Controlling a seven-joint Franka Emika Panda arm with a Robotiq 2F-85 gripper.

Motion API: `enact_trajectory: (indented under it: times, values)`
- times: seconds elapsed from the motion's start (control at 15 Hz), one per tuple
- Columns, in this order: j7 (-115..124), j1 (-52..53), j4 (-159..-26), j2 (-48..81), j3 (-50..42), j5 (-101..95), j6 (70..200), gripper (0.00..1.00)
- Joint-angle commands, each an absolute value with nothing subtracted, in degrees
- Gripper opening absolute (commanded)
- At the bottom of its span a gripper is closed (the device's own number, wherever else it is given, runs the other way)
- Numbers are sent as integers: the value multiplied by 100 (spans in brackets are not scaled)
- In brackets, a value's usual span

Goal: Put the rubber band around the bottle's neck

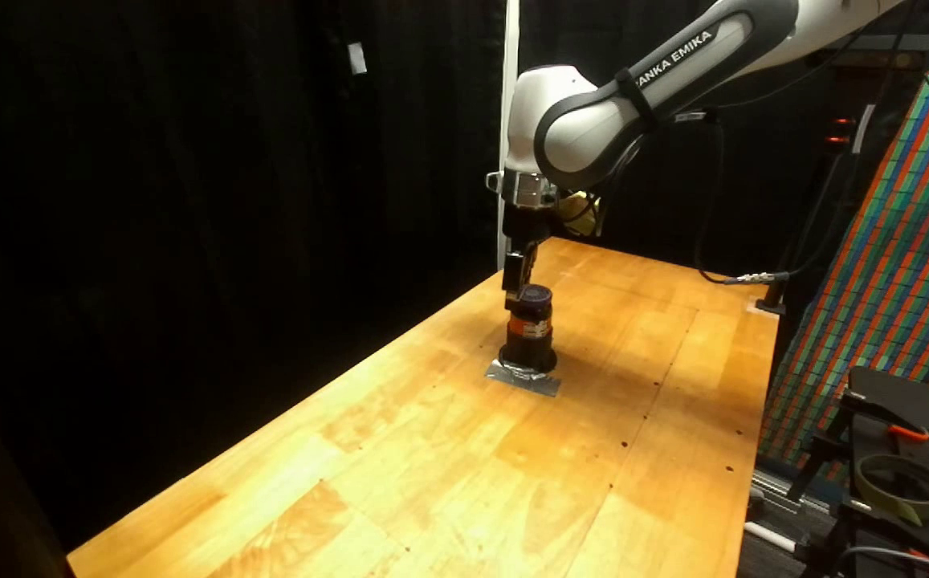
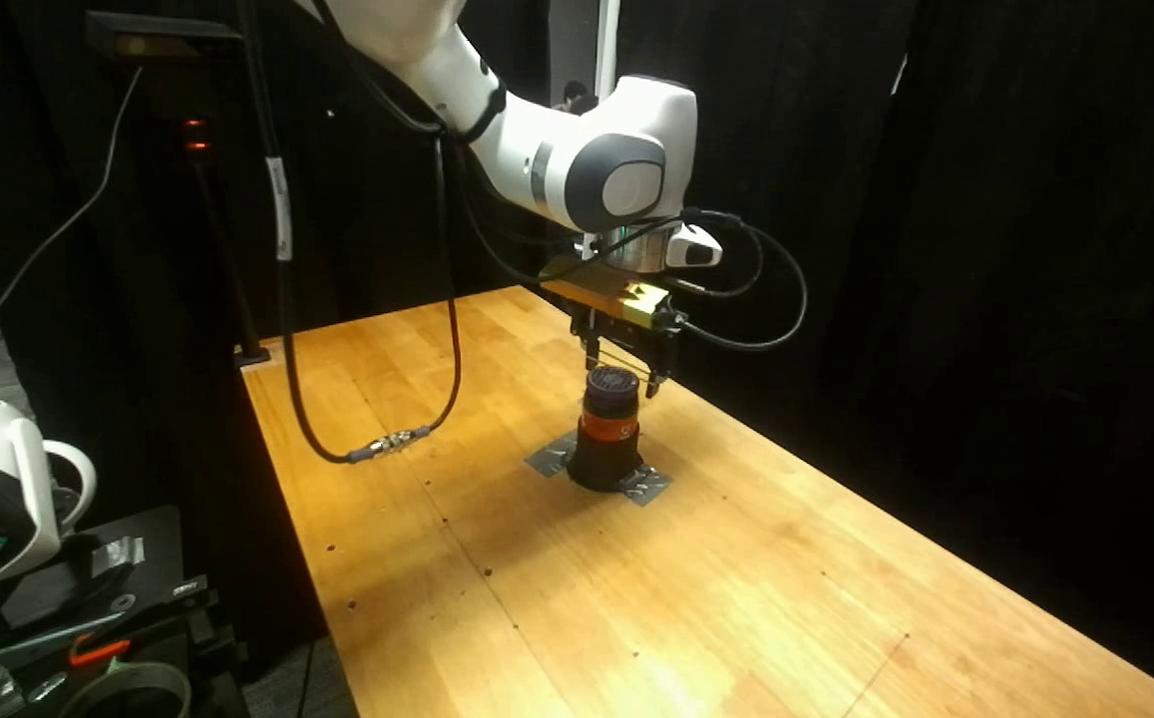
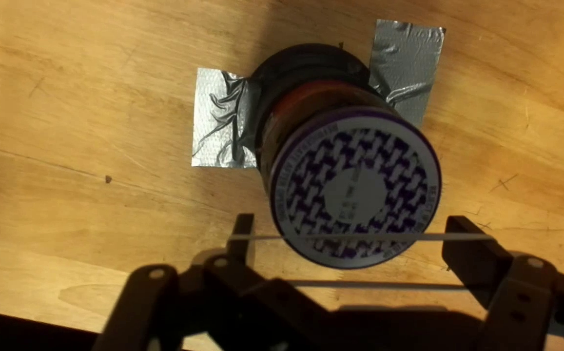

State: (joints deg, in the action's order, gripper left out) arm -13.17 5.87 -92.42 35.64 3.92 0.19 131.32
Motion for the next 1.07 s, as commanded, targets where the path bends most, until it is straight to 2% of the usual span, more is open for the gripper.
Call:
enact_trajectory:
  times: [0.0, 0.47, 1.0]
  values:
    - [-1229, 541, -8821, 3849, 484, -43, 12823, 100]
    - [-1207, 553, -8552, 4071, 484, -46, 12258, 100]
    - [-1007, 735, -8834, 3763, 455, -392, 11183, 100]
